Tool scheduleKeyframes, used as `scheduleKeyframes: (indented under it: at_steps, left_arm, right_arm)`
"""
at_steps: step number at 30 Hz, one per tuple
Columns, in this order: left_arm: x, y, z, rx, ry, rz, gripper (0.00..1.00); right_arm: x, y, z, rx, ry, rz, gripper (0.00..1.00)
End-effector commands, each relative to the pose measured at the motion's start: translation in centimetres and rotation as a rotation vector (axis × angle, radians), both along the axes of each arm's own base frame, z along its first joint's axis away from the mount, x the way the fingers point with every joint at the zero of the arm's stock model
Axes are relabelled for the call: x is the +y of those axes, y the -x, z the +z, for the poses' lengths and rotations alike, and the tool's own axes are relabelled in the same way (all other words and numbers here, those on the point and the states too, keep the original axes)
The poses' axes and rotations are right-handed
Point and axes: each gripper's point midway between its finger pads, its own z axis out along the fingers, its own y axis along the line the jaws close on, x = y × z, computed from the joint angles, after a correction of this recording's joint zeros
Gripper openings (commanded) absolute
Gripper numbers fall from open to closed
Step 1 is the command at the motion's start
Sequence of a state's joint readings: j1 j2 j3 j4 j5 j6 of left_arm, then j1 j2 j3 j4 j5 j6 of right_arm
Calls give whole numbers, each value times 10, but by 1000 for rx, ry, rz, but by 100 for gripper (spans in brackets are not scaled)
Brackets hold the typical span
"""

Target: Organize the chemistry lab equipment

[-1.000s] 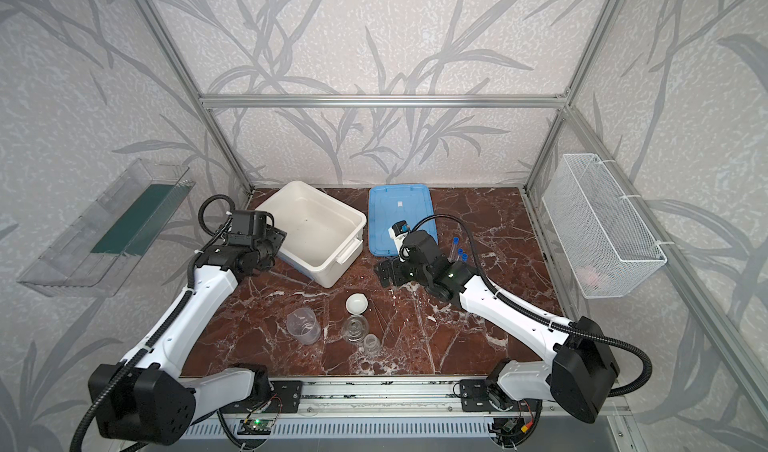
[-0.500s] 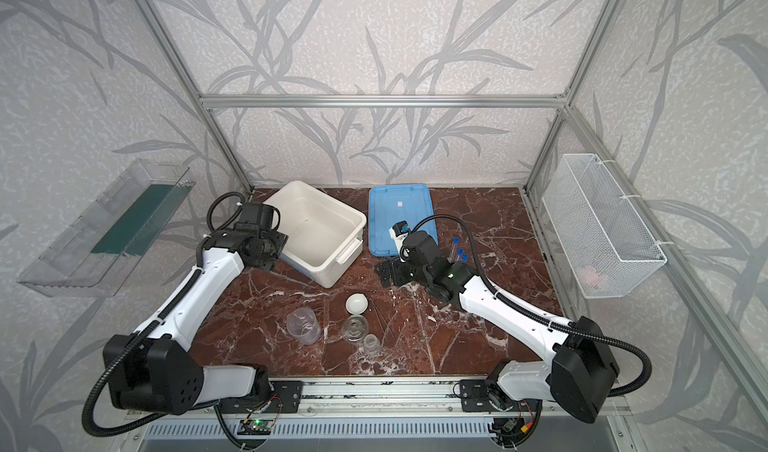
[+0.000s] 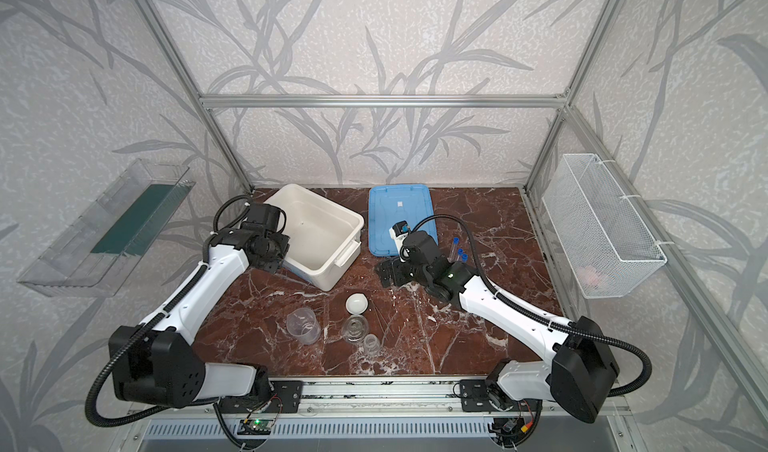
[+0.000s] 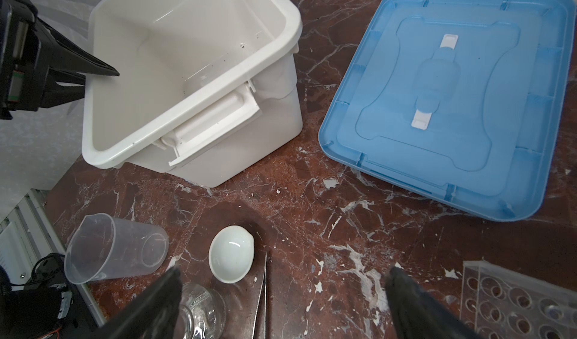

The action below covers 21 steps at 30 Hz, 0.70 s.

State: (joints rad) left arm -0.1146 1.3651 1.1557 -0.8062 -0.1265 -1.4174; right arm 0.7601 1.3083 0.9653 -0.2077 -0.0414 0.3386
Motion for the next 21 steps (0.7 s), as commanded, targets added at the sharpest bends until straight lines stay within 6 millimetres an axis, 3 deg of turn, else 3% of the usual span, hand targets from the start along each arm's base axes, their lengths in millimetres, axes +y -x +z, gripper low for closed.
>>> scheduleKeyframes:
  at_steps: [1,3,10,21]
  left_arm:
    - [6,19,2,19,-7,94,22]
    - [7,23,5,-4,-5,138,16]
    - [6,32,16,-109,8,299,13]
    - [-31,25,3,-150,50,317,14]
  right_arm:
    - [-1,0,3,-23,2,-1,99]
    - [-2,1,3,-25,2,-2,99]
    - [-3,2,3,-27,0,-3,99]
    - [-8,4,1,-38,15,-7,99]
